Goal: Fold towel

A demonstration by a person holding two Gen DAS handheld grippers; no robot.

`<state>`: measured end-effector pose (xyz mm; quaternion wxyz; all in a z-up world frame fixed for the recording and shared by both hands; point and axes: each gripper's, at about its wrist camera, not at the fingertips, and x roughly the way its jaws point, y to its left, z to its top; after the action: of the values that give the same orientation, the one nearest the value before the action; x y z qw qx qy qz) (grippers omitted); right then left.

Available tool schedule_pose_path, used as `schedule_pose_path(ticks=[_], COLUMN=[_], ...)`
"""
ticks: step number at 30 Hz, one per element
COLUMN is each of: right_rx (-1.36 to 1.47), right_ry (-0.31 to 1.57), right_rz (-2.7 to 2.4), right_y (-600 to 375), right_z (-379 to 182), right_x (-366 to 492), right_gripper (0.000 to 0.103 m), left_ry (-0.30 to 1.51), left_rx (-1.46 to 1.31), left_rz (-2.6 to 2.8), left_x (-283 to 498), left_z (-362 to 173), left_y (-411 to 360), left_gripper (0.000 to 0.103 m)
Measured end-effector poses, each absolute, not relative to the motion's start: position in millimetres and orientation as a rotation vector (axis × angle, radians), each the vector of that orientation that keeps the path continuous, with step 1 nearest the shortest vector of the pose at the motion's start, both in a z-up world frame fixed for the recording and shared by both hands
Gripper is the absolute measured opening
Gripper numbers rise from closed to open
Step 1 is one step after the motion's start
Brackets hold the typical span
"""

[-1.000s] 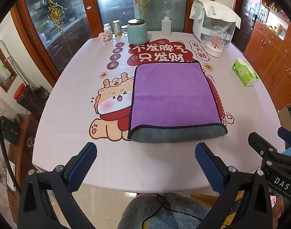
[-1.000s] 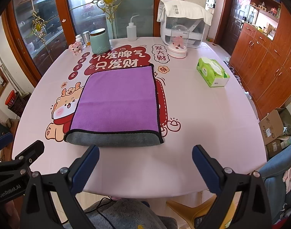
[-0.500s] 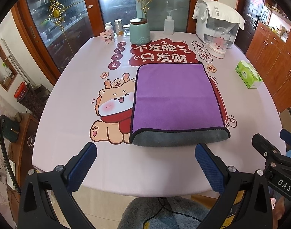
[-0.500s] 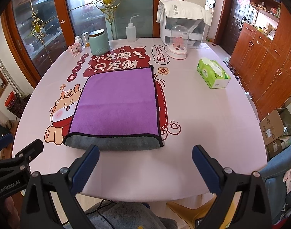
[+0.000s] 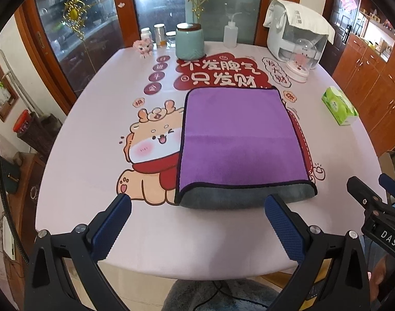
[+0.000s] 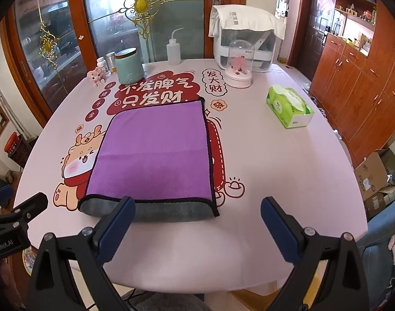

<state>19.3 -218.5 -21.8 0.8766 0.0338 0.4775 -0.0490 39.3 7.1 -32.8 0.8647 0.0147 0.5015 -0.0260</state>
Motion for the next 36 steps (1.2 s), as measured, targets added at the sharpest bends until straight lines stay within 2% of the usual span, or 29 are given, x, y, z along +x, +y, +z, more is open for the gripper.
schedule_pose_path(ticks=[7,19,23,25,28,31,36], right_rx=[0.082,0.05,-0.012,-0.027,-0.031,-0.011,0.017], right_ry=[1.038,1.165,1.176,1.189,1.216,1.248,1.286], right_rz=[-0.074,0.022,0.061,0.088,0.132,0.17,0.223], right_y=[-224,-241,-244,-247,-250,-254,-257], right_z=[-58,-123,-133,-138,-146,-154,-163], right_x=[31,58,68,72,79,83,88], right_gripper=[0.098,0.077,0.072,0.068,0.063,0.058,0.044], left_ry=[1.088,1.155,1.217,1.242,1.261,1.267,1.286], left_rx=[0.058,0.102,0.076,0.069,0.073,0.078,0.083], left_rz=[-0.075,-0.284,-0.32,-0.336,-0.372,-0.4,-0.453], left_x=[55,97,116,123,130,136,144], left_z=[-63,-132,-154,-164,-171,-176,-180], left_y=[10,33,46,49,50,48,44], left_gripper=[0.102,0.092,0.077,0.074,0.064,0.062,0.051])
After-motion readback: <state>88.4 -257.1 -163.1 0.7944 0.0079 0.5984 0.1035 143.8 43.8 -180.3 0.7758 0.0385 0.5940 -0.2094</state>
